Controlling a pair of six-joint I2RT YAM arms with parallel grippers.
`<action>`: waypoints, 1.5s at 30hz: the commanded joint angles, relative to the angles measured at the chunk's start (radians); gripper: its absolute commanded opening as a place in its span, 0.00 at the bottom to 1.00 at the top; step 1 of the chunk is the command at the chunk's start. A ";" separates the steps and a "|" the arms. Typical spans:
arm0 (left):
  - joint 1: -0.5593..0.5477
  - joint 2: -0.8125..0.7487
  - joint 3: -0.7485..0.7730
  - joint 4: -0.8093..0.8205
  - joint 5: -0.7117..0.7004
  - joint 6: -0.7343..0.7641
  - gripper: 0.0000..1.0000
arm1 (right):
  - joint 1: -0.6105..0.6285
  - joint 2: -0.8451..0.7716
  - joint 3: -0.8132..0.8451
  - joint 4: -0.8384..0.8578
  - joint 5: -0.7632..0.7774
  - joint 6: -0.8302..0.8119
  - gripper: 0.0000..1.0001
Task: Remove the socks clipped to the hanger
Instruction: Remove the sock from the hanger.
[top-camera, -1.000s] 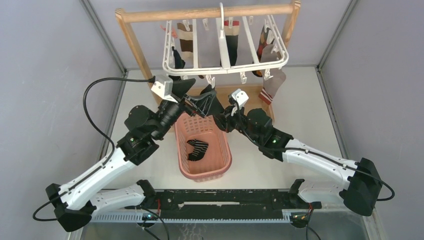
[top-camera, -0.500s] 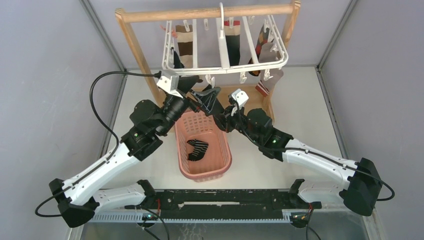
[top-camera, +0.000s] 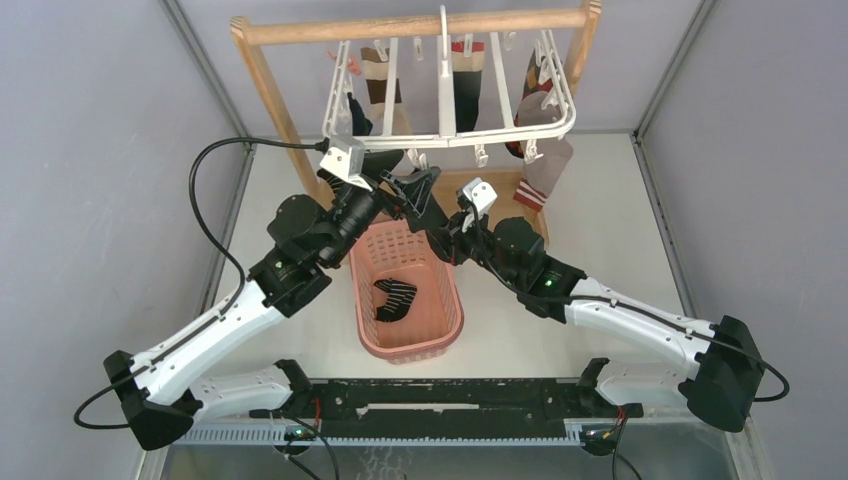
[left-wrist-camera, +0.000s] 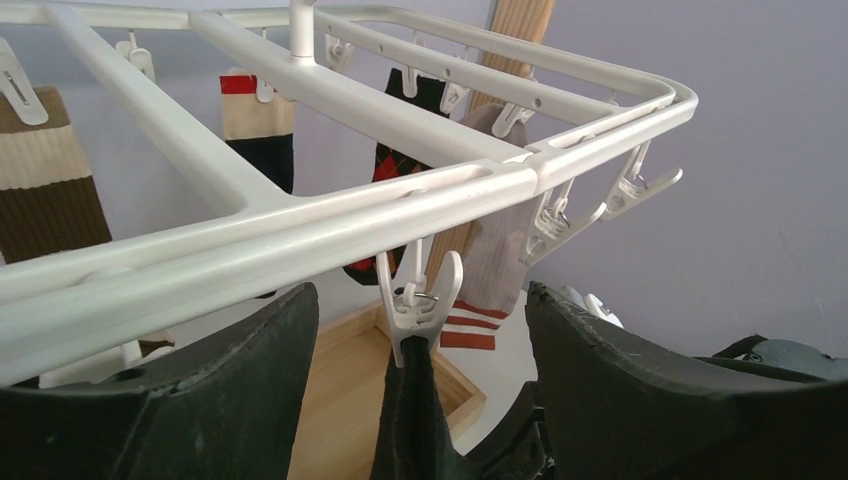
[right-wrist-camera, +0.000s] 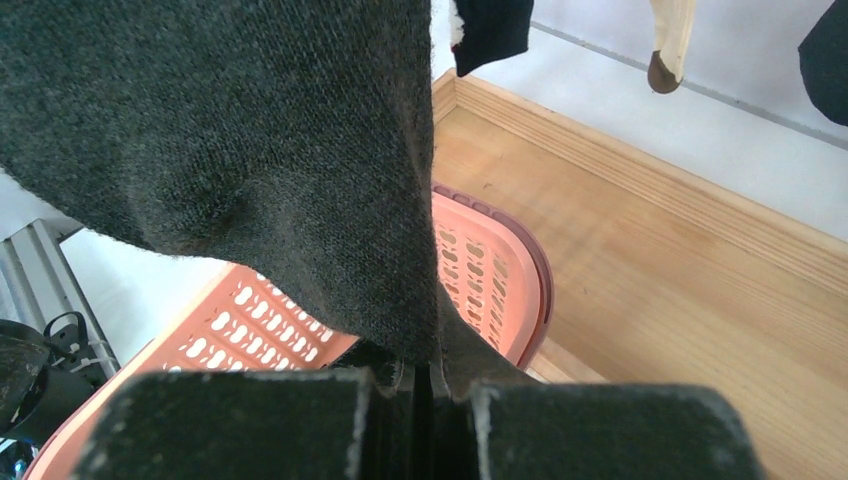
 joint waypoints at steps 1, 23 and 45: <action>-0.006 -0.009 0.060 0.058 -0.033 0.022 0.79 | 0.005 -0.006 0.045 0.025 -0.003 0.017 0.00; -0.005 0.015 0.059 0.097 -0.090 0.000 0.63 | 0.008 -0.010 0.021 0.031 0.003 0.024 0.00; -0.005 0.046 0.103 0.047 -0.110 -0.002 0.40 | 0.010 -0.017 0.007 0.027 0.009 0.020 0.00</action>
